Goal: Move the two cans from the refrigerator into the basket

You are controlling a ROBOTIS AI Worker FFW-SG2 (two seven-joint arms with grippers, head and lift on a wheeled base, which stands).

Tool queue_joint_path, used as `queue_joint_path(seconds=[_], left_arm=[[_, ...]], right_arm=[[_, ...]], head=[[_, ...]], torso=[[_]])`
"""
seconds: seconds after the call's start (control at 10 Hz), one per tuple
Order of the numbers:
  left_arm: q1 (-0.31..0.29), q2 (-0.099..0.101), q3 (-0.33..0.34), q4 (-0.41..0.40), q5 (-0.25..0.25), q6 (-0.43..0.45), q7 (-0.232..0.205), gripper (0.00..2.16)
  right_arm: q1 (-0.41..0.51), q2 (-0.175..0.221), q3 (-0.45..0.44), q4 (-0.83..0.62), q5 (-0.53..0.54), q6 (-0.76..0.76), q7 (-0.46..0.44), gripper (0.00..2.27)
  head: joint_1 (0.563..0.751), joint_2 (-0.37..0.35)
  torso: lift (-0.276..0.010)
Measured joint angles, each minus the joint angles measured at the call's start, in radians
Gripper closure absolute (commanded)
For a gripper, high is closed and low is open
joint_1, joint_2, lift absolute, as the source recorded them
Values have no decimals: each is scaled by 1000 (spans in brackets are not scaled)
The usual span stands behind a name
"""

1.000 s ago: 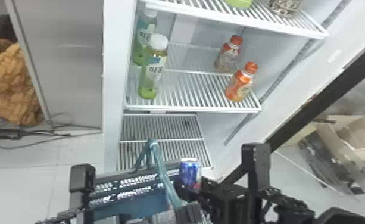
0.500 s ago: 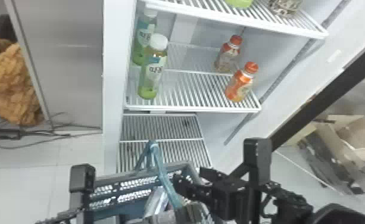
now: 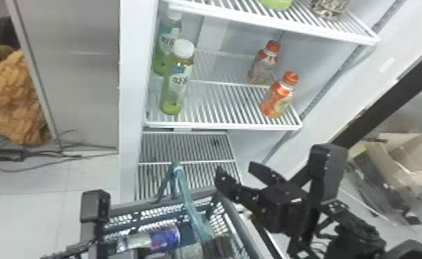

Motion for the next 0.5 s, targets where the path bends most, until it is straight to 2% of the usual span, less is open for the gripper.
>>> queue_joint_path(seconds=[0.3, 0.5], left_arm=[[0, 2, 0, 0, 1, 0, 0, 1181], [0, 2, 0, 0, 0, 0, 0, 1181]], right_arm=[[40, 1, 15, -3, 49, -232, -26, 340], [50, 2, 40, 75, 56, -483, -26, 340]], head=[[695, -350], [695, -350]], torso=[[-276], [-276]])
